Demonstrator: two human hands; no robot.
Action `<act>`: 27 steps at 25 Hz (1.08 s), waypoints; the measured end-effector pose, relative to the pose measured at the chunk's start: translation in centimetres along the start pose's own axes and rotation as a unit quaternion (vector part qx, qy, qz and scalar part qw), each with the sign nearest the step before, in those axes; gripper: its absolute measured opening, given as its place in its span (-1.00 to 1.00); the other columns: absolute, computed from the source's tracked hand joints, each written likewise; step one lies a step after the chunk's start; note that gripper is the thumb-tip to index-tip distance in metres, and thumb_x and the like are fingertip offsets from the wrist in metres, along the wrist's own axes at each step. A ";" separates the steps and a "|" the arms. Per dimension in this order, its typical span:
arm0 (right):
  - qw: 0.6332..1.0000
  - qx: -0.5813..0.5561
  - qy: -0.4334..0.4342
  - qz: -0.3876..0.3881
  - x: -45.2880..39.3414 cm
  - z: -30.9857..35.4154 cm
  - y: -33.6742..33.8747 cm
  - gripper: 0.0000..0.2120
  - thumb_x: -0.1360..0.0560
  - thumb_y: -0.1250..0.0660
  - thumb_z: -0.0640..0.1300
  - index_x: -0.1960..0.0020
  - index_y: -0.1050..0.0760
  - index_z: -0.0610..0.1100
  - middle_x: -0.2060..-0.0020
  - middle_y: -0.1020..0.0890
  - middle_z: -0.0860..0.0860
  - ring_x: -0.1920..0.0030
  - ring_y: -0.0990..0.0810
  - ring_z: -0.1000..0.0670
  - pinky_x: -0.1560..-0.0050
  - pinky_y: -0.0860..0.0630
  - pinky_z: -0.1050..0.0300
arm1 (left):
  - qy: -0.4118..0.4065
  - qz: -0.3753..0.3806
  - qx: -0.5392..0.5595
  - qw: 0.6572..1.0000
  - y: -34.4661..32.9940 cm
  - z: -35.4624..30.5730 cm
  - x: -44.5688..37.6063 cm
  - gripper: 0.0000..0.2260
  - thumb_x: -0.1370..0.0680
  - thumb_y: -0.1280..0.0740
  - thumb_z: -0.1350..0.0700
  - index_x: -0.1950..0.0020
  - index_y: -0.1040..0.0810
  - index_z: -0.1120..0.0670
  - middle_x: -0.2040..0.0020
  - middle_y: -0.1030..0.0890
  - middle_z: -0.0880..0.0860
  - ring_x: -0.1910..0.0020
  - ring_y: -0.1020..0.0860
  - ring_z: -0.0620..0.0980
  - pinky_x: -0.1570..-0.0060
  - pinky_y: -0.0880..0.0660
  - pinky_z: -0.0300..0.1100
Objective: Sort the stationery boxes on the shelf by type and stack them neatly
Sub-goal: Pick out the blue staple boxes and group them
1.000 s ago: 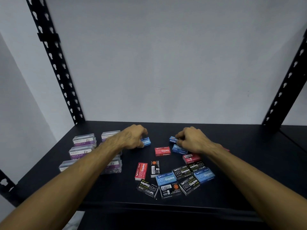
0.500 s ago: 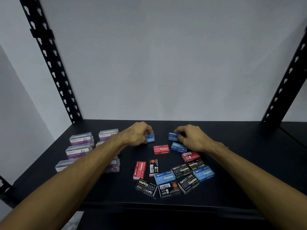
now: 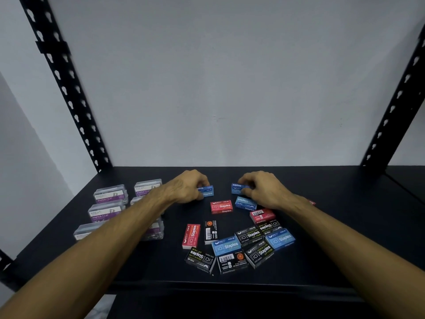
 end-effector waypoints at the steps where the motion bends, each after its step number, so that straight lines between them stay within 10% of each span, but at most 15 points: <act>1: 1.000 -0.002 -0.002 -0.001 0.0 0.0 0.0 -0.75 -0.56 -0.34 -0.02 -0.22 -0.57 0.00 -0.09 -0.67 0.02 -0.06 -0.60 0.02 -0.24 -0.46 -0.10 | -0.001 -0.002 -0.003 1.000 0.1 0.0 0.0 -0.77 -0.52 -0.43 0.14 -0.18 -0.58 0.03 -0.11 -0.59 -0.01 0.00 -0.54 -0.07 0.08 -0.44 -0.22; 27: 0.977 -0.018 -0.173 -0.126 12.1 -21.3 12.8 -0.71 -0.57 -0.25 -0.29 -0.22 -0.60 -0.13 -0.18 -0.63 -0.04 -0.10 -0.57 0.05 -0.10 -0.40 0.26 | -0.152 -0.053 0.098 0.982 -4.5 -25.4 -9.3 -0.68 -0.54 -0.40 0.13 -0.29 -0.54 0.00 -0.23 -0.60 0.06 -0.10 -0.57 -0.02 -0.05 -0.53 -0.14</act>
Point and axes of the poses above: each hand's wrist, its own x-axis away from the middle knuckle, its own y-axis out of the back of the hand, z = x × y, the point moved 9 cm from there along -x, towards the middle knuckle
